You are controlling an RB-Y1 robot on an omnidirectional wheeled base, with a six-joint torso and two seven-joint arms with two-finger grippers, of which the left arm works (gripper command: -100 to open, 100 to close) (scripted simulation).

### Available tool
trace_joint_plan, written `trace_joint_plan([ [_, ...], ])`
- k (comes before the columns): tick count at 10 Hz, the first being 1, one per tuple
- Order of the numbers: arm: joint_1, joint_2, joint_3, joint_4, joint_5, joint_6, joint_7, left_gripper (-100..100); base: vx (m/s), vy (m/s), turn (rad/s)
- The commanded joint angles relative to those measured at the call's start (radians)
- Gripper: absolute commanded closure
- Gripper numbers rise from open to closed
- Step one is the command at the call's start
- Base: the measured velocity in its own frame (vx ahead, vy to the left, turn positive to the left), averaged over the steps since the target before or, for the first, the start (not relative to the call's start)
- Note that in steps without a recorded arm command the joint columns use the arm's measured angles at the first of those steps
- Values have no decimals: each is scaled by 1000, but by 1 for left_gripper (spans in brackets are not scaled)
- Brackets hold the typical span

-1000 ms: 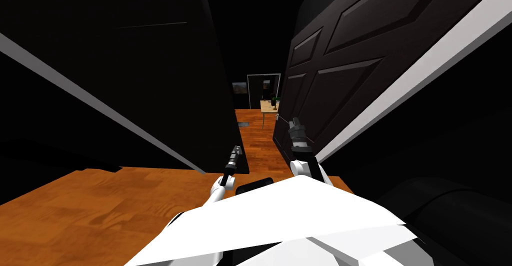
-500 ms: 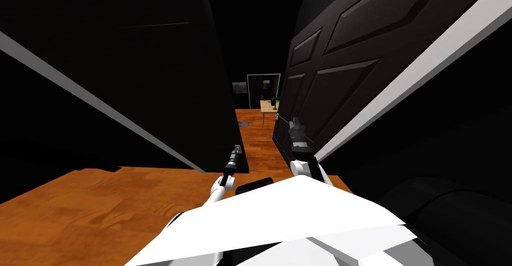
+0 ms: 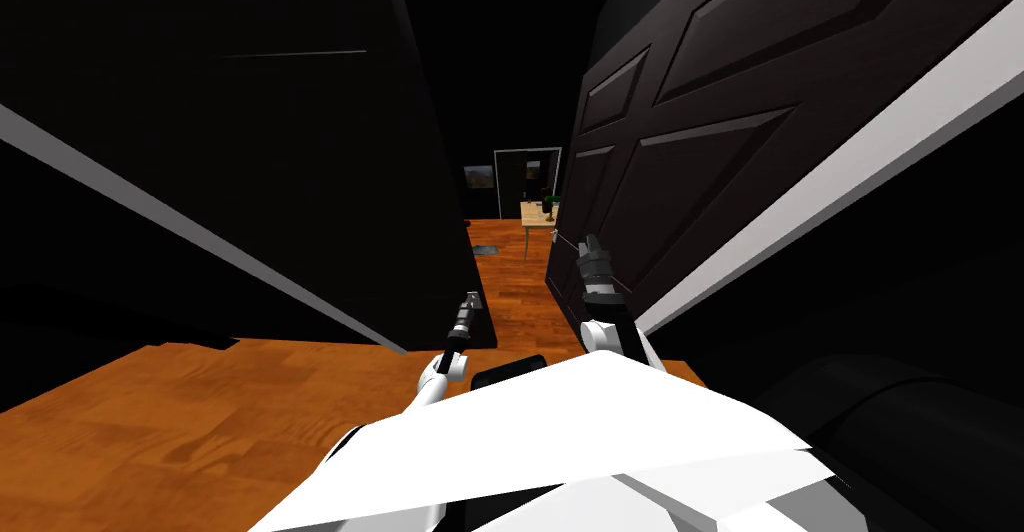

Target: Push the door open

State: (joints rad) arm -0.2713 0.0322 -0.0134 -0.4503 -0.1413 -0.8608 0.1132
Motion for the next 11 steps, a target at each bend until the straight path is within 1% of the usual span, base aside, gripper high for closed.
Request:
trace_joint_plan([
  [1,6,21,15,-22,9,7,-1,100,143,-49,-2],
  [3,6,21,15,-22,9,7,-1,100,90,-39,10],
  [4,7,32,31,-23,21,8,-8,100,137,-65,60],
  [5,7,32,31,-23,21,8,-8,100,147,-72,73],
  [6,7,32,31,-2,21,8,-8,100,71,-20,35],
  [7,9,30,28,-13,21,1,-8,-100,-103,-27,48],
  [9,8,29,28,-15,22,2,-5,-100,-204,-22,27],
  [10,7,27,28,-17,23,3,-3,-100,-220,-23,37],
  [11,6,21,27,-19,24,5,-1,-100,-211,-21,44],
])
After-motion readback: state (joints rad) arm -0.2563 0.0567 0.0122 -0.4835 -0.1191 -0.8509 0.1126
